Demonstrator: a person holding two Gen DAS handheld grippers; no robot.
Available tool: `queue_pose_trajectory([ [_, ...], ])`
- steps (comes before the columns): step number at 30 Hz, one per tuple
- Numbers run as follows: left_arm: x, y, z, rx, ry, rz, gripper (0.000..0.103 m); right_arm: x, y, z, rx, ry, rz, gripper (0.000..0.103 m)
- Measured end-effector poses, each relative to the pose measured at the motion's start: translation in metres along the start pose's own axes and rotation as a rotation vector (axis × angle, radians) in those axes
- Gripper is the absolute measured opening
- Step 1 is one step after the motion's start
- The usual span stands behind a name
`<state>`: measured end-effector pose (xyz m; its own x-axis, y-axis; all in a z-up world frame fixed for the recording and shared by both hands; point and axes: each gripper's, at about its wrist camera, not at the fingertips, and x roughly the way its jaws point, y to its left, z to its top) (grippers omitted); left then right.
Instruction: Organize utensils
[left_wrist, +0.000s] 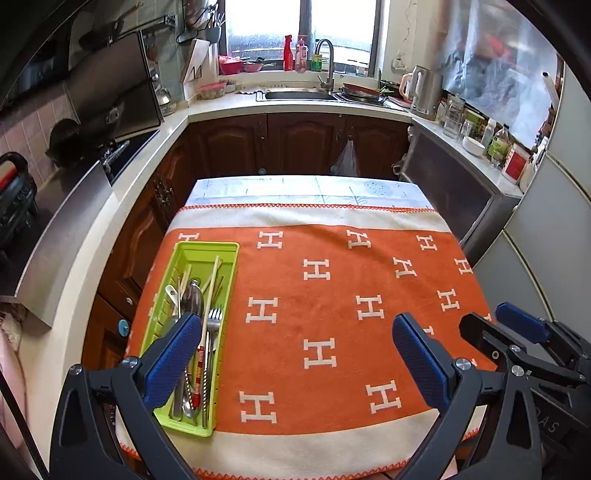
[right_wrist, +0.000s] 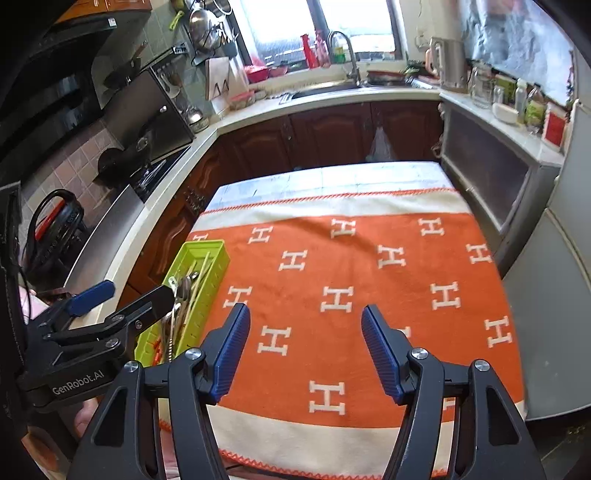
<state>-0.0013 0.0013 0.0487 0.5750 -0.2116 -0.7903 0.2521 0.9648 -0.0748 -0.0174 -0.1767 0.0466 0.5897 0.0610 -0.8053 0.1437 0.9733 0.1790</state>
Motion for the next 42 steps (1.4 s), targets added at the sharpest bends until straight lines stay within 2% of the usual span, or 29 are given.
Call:
queue_pose_trajectory([
  [5, -0.003, -0.005, -0.006, 0.001, 0.010, 0.013, 0.102, -0.016, -0.004, -0.006, 0.009, -0.023, -0.002, 0.068],
  [12, -0.003, -0.009, -0.008, 0.008, 0.016, 0.011, 0.102, -0.025, -0.006, -0.010, 0.013, -0.042, -0.015, 0.069],
  [42, -0.003, -0.004, -0.014, -0.007, 0.021, 0.028, 0.102, -0.023, -0.001, -0.007, 0.007, -0.046, -0.023, 0.070],
])
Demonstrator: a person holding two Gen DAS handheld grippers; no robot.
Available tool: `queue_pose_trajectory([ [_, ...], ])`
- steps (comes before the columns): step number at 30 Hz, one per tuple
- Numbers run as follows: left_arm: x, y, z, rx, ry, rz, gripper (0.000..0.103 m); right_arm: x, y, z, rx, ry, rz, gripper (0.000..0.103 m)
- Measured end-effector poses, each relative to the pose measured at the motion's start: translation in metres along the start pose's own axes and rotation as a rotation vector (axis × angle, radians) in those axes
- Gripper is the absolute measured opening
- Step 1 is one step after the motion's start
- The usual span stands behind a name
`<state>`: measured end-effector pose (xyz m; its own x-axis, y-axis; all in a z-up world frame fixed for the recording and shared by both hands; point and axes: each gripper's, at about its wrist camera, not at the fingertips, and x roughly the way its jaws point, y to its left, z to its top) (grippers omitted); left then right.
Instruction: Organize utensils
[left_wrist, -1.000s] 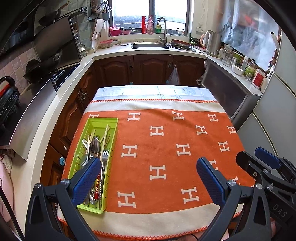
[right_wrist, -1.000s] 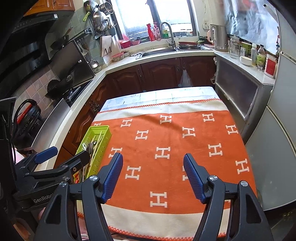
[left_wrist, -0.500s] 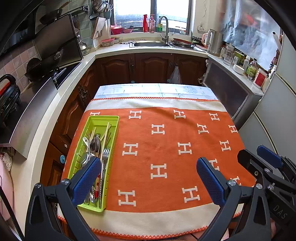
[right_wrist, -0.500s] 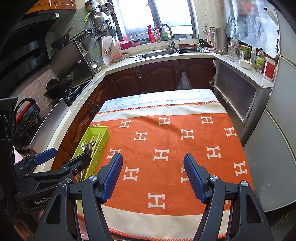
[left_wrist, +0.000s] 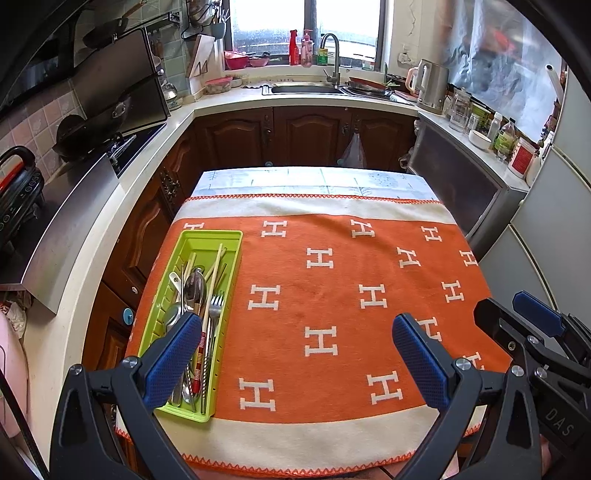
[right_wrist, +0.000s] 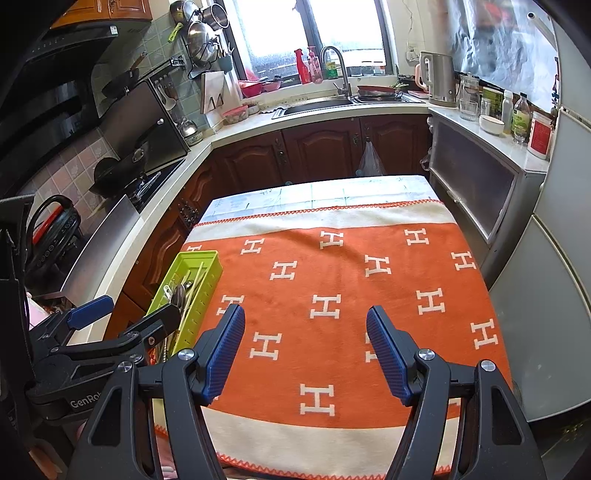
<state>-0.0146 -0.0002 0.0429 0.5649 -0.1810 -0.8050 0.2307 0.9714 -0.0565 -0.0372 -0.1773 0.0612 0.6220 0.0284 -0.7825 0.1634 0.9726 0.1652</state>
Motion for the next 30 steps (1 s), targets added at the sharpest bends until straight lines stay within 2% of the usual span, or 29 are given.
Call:
queue_pose_trajectory([
  [30, -0.0003, 0.0074, -0.0029, -0.009, 0.006, 0.019, 0.102, 0.0042, 0.0039, -0.0042, 0.003, 0.008, 0.007, 0.070],
])
